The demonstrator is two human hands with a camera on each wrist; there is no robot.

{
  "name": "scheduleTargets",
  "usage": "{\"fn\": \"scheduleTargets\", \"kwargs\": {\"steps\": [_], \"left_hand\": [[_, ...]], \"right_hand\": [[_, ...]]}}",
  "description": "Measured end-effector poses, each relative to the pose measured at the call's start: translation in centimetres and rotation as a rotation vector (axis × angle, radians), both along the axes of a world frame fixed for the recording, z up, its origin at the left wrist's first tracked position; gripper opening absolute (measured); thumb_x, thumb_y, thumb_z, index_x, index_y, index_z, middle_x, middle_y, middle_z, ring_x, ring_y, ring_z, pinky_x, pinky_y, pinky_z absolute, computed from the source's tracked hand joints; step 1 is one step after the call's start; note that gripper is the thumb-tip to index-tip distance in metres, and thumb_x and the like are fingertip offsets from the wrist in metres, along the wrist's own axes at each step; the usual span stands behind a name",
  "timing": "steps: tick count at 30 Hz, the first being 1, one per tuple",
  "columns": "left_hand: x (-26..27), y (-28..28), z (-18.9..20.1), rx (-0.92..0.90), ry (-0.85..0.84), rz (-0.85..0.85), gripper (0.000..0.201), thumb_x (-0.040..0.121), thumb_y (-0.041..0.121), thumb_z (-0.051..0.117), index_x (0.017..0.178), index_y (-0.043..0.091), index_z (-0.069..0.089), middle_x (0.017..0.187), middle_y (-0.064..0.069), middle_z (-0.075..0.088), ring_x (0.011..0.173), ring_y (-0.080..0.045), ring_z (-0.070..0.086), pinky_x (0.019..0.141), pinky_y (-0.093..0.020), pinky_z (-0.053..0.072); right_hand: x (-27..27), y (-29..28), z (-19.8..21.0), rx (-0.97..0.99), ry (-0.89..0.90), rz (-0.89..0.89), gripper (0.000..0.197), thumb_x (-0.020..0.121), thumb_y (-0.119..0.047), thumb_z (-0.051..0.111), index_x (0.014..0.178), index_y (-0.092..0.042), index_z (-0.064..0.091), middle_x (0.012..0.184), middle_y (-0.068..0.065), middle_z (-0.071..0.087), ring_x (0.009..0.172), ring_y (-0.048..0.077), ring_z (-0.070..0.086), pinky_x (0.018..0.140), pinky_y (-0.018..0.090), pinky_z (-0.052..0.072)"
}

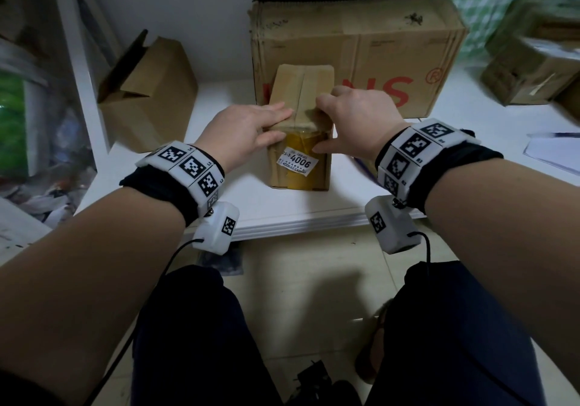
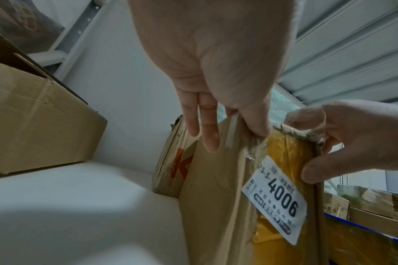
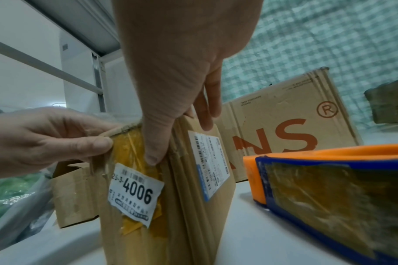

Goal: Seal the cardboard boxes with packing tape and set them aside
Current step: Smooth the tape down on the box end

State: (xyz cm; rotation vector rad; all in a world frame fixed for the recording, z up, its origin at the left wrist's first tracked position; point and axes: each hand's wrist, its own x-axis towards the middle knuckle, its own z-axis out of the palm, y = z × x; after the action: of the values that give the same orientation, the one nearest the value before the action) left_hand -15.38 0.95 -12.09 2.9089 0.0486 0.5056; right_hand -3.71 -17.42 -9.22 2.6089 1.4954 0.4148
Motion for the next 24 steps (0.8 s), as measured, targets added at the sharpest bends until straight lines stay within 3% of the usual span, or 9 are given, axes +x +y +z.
{"fn": "scheduleTargets", "kwargs": {"steps": [5,9,10,14,17,18,20,22,24], "left_hand": [[0.0,-0.3,0.0,0.000,0.014,0.023,0.049,0.090,0.036,0.060,0.137,0.027,0.048,0.143,0.003,0.046,0.130,-0.017,0.046,0.108,-0.034,0.035],[-0.4,-0.6,1.0,-0.028,0.137,0.014,0.080,0.071,0.067,0.060,0.138,0.027,0.047,0.147,0.005,0.041,0.132,-0.011,0.042,0.110,-0.029,0.032],[-0.5,-0.7,1.3,-0.081,0.154,0.017,0.077,0.072,0.069,0.057,0.137,0.026,0.049,0.146,0.005,0.042,0.131,-0.009,0.042,0.109,-0.027,0.032],[0.3,-0.5,1.9,-0.385,0.092,0.047,0.040,0.093,0.045,0.049,0.113,0.017,0.069,0.135,0.003,0.055,0.097,0.005,0.057,0.080,-0.017,0.049],[0.8,-0.2,1.7,-0.443,0.070,0.030,0.030,0.089,0.030,0.061,0.114,0.015,0.069,0.129,-0.002,0.059,0.093,0.013,0.054,0.067,-0.009,0.050],[0.9,-0.2,1.7,-0.460,0.067,0.029,0.031,0.087,0.029,0.064,0.115,0.017,0.068,0.129,-0.002,0.060,0.093,0.011,0.055,0.067,-0.008,0.050],[1.0,-0.2,1.6,-0.475,0.051,0.041,0.033,0.084,0.029,0.068,0.115,0.019,0.068,0.128,0.000,0.060,0.092,0.008,0.056,0.068,-0.009,0.050],[1.1,-0.5,1.6,-0.450,0.031,0.063,0.035,0.082,0.032,0.069,0.113,0.017,0.069,0.126,0.001,0.062,0.093,0.005,0.057,0.076,-0.016,0.051],[1.0,-0.8,1.6,-0.430,0.012,0.082,0.038,0.080,0.035,0.071,0.112,0.015,0.069,0.124,-0.001,0.063,0.100,-0.001,0.059,0.089,-0.028,0.051]], "right_hand": [[-0.7,1.0,-0.3,0.016,0.010,-0.048,0.066,0.074,-0.064,0.066,0.114,-0.015,0.048,0.105,0.008,0.053,0.089,0.030,0.060,0.059,0.034,0.038],[-0.6,0.8,-0.2,0.062,0.038,-0.044,0.061,0.078,-0.067,0.057,0.111,-0.016,0.051,0.100,0.006,0.052,0.088,0.028,0.059,0.060,0.033,0.038],[-0.5,0.7,-0.2,0.075,0.042,-0.039,0.059,0.080,-0.068,0.054,0.110,-0.017,0.051,0.100,0.006,0.053,0.087,0.027,0.058,0.060,0.033,0.039],[-0.2,0.2,-0.3,0.071,0.082,-0.014,0.067,0.075,-0.073,0.054,0.113,-0.018,0.050,0.100,0.003,0.050,0.089,0.025,0.057,0.062,0.032,0.040],[0.6,-0.5,-0.1,0.079,0.143,0.003,0.088,0.060,-0.088,0.042,0.115,-0.021,0.053,0.099,0.000,0.049,0.090,0.021,0.056,0.065,0.032,0.043],[0.8,-0.6,-0.1,0.111,0.174,0.014,0.090,0.061,-0.090,0.033,0.115,-0.021,0.055,0.099,0.000,0.051,0.091,0.021,0.056,0.066,0.032,0.043],[1.0,-0.7,-0.1,0.205,0.244,0.027,0.079,0.077,-0.082,0.024,0.110,-0.020,0.060,0.096,0.001,0.052,0.092,0.023,0.057,0.067,0.031,0.040],[1.0,-0.3,-0.3,0.279,0.279,0.022,0.062,0.090,-0.068,0.029,0.104,-0.017,0.063,0.098,0.005,0.055,0.099,0.026,0.057,0.070,0.031,0.039],[1.0,0.1,-0.4,0.301,0.291,0.002,0.055,0.091,-0.064,0.035,0.102,-0.018,0.063,0.100,0.006,0.057,0.103,0.027,0.058,0.074,0.032,0.041]]}}
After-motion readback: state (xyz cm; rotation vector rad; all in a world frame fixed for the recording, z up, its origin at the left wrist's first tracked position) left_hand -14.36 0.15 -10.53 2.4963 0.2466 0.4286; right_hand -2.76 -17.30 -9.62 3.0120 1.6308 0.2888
